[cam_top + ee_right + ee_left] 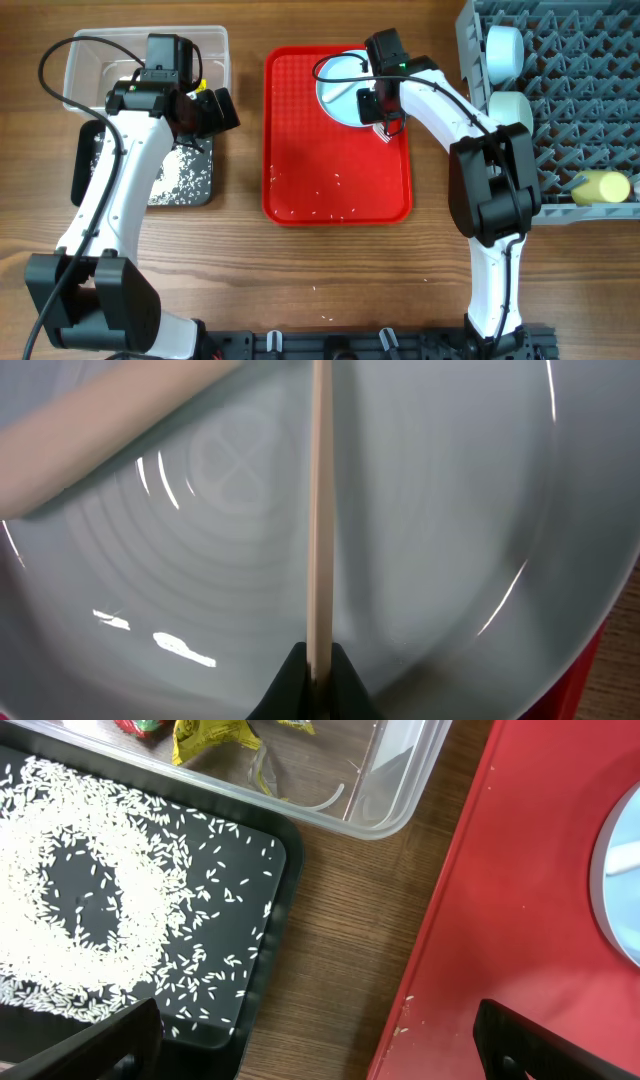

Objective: Sort waste into correct bins and load items into the dishwasher rack
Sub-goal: 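Carry the fork right and insert it upright into the rack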

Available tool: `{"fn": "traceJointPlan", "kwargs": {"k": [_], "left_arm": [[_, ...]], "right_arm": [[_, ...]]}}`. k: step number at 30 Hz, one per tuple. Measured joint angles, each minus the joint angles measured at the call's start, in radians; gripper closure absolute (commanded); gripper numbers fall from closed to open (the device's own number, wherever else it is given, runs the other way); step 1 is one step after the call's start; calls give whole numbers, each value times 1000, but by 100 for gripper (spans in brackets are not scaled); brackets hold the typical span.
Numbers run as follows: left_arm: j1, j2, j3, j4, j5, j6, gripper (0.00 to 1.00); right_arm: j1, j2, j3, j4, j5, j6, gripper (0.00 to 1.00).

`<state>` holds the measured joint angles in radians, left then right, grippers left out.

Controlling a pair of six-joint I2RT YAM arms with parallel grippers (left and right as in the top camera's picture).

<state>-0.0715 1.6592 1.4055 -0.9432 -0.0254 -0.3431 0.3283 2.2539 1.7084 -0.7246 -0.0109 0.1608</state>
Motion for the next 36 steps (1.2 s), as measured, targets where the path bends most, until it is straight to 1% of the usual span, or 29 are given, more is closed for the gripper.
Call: {"fn": "traceJointPlan", "kwargs": {"k": [6, 8, 10, 13, 16, 19, 21, 24, 27, 29, 32, 34, 36], "left_arm": [[0, 0, 0, 0, 0, 0, 0], [0, 0, 0, 0, 0, 0, 0], [0, 0, 0, 0, 0, 0, 0], [0, 0, 0, 1, 0, 0, 0], [0, 0, 0, 0, 0, 0, 0], [0, 0, 0, 0, 0, 0, 0], [0, 0, 0, 1, 0, 0, 0], [0, 0, 0, 0, 0, 0, 0], [0, 0, 0, 0, 0, 0, 0], [0, 0, 0, 0, 0, 0, 0], [0, 0, 0, 1, 0, 0, 0], [0, 0, 0, 0, 0, 0, 0], [0, 0, 0, 0, 0, 0, 0]], "right_arm": [[0, -16, 0, -17, -51, 0, 96], [0, -64, -1, -48, -61, -1, 96], [0, -154, -2, -103, -60, -1, 96], [0, -330, -2, -227, -24, -1, 96], [0, -523, 0, -434, 76, -1, 96], [0, -638, -1, -617, 189, 5, 96], [-3, -690, -15, -641, 251, 19, 96], [-39, -793, -132, -634, 311, 58, 96], [-142, -887, -306, -546, 337, 93, 96], [-230, -933, -417, -447, 327, 114, 96], [-384, -959, -548, -315, 288, 134, 96], [-437, -958, -594, -269, 269, 154, 96], [-497, -959, -646, -215, 254, 207, 96]]}}
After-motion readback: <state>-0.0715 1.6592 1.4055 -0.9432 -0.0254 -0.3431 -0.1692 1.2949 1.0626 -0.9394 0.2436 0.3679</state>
